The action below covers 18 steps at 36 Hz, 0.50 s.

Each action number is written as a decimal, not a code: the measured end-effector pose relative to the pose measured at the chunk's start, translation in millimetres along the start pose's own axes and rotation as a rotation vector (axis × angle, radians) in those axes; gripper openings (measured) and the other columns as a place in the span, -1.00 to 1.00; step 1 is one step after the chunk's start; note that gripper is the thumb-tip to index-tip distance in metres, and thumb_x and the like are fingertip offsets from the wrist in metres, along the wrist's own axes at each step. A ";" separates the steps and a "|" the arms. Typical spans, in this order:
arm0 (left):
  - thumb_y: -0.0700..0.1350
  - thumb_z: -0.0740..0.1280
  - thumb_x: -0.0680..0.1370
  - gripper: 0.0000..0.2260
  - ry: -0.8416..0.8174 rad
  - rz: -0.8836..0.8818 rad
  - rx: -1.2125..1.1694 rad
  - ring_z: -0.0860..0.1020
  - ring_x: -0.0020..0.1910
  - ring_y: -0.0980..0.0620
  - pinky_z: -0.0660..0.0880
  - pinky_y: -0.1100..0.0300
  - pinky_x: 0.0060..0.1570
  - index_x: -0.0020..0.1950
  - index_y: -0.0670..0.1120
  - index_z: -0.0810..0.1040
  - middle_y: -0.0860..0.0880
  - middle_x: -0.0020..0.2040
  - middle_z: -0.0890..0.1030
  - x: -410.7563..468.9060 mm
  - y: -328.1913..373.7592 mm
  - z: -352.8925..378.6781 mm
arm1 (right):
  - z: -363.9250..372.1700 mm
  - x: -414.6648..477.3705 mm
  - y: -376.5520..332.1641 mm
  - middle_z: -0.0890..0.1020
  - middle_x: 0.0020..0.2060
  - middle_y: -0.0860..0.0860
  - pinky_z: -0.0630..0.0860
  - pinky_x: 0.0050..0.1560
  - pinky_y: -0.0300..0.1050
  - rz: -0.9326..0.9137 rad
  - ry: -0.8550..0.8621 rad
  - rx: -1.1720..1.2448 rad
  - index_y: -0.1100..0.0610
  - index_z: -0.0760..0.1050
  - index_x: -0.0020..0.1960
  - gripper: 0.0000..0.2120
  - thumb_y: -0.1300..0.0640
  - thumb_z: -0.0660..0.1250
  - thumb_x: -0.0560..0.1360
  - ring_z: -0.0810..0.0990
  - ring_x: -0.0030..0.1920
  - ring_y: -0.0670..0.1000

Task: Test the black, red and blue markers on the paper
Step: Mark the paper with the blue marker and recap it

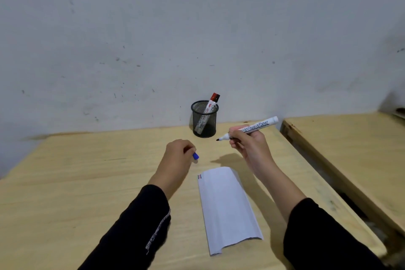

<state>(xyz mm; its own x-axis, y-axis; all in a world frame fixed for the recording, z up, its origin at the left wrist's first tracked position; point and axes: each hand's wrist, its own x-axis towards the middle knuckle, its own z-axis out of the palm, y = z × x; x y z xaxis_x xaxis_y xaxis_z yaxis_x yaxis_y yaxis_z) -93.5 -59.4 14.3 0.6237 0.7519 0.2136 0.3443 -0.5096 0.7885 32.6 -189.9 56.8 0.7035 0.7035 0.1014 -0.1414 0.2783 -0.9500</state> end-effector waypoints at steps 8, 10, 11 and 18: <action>-0.18 0.36 0.51 -0.94 0.089 -0.146 -0.778 0.62 -0.26 0.21 0.51 0.41 -0.10 -0.12 -0.12 0.63 -0.02 -0.24 0.64 -2.3 29.7 -3.7 | 6.8 0.1 -2.4 0.54 -0.42 0.04 0.47 -0.37 -0.32 -0.047 0.041 0.080 0.23 0.50 -0.22 -0.85 0.40 0.25 0.47 0.47 -0.45 -0.07; -0.19 0.37 0.51 -0.94 0.079 -0.183 -0.892 0.62 -0.22 0.19 0.52 0.40 -0.06 -0.09 -0.12 0.63 0.00 -0.23 0.66 -4.2 35.0 -3.2 | 8.7 -0.1 -2.9 0.54 -0.42 0.05 0.48 -0.38 -0.33 -0.055 0.053 0.111 0.24 0.49 -0.20 -0.87 0.40 0.26 0.47 0.48 -0.46 -0.08; -0.19 0.36 0.51 -0.94 0.072 -0.200 -0.941 0.63 -0.22 0.19 0.53 0.40 -0.06 -0.08 -0.13 0.63 0.02 -0.24 0.66 -5.3 37.1 -3.0 | 9.3 -0.4 -3.2 0.54 -0.41 0.06 0.48 -0.38 -0.33 -0.059 0.056 0.122 0.24 0.49 -0.19 -0.87 0.40 0.26 0.47 0.49 -0.46 -0.09; -0.21 0.36 0.51 -0.93 0.037 -0.246 -1.063 0.63 -0.25 0.23 0.54 0.45 -0.12 -0.07 -0.15 0.63 0.02 -0.24 0.68 -12.5 44.6 2.1 | 11.8 -2.0 -3.3 0.57 -0.46 -0.02 0.48 -0.37 -0.33 -0.076 0.038 0.175 0.24 0.50 -0.18 -0.88 0.40 0.26 0.47 0.51 -0.46 -0.10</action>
<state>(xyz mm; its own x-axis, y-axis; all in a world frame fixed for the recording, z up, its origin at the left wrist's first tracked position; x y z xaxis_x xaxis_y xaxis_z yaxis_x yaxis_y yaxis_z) -84.5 -92.5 45.6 0.5930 0.8051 -0.0151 -0.3368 0.2651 0.9035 23.5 -184.5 63.2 0.7422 0.6515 0.1568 -0.2033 0.4419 -0.8737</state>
